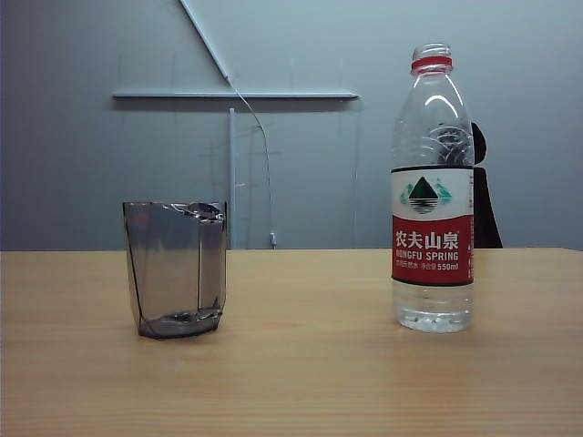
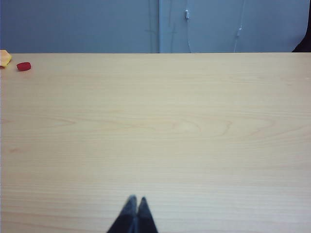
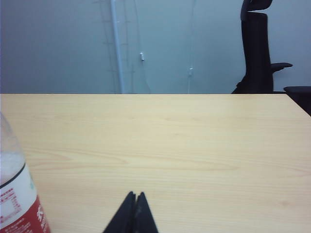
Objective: Pick up the mineral water bottle on the table and pour water into the mug until it's half full.
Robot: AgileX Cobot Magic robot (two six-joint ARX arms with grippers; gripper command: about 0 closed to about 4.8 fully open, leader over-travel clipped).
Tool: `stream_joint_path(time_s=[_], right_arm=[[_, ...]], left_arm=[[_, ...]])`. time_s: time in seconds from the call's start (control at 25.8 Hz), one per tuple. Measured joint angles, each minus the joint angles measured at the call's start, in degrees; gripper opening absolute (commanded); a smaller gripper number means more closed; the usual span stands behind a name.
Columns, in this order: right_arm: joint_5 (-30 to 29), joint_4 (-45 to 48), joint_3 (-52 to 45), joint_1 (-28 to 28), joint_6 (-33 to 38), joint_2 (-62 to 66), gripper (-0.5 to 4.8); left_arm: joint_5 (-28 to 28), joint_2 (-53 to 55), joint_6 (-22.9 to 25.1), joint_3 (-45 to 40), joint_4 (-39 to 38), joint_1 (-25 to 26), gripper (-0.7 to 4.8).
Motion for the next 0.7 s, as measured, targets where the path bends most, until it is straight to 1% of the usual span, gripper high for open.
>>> stream_joint_path(time_s=[0.08, 0.19, 0.5, 0.62, 0.7], right_arm=[[0.8, 0.0, 0.0, 0.0, 0.3, 0.0, -0.05], [1.3, 0.0, 0.0, 0.0, 2.9, 0.0, -0.05], [1.4, 0.0, 0.0, 0.0, 6.6, 0.0, -0.05], [0.7, 0.0, 0.0, 0.0, 8.9, 0.0, -0.04], [-0.7, -0.2, 0.0, 0.0, 9.0, 0.0, -0.04]], left_arm=[[0.0, 0.0, 0.0, 0.0, 0.0, 0.0, -0.02], [0.0, 0.0, 0.0, 0.0, 0.0, 0.0, -0.02], [0.0, 0.0, 0.0, 0.0, 0.0, -0.1, -0.02], [-1.2, 0.0, 0.0, 0.0, 0.0, -4.0, -0.02], [-1.7, 0.0, 0.0, 0.0, 0.0, -8.4, -0.02]])
